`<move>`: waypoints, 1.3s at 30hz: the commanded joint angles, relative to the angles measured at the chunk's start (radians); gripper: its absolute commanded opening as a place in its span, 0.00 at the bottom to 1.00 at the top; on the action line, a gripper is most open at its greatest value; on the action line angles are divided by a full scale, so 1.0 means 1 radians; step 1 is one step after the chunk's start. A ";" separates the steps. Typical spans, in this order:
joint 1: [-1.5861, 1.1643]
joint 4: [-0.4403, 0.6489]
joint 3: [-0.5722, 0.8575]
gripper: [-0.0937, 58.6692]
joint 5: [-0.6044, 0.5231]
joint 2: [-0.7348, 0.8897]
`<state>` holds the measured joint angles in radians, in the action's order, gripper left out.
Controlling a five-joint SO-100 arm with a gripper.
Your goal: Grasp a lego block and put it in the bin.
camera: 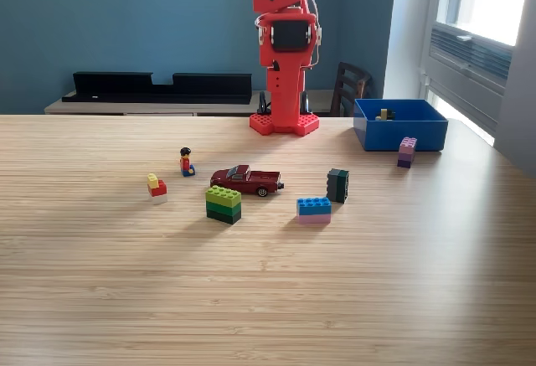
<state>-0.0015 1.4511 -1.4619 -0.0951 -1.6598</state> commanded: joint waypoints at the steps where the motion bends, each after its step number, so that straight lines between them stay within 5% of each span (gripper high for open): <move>1: -0.015 -0.061 -0.003 0.00 0.002 -0.066; 6: -0.020 -0.106 0.017 0.03 0.025 -0.055; 11: -0.017 -0.106 0.118 0.29 0.049 0.069; 18: -0.023 -0.107 0.236 0.44 0.043 0.296; 39: -0.077 -0.063 0.614 0.43 0.034 0.689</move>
<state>-0.0706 1.3576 -0.9633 -0.0522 -0.9756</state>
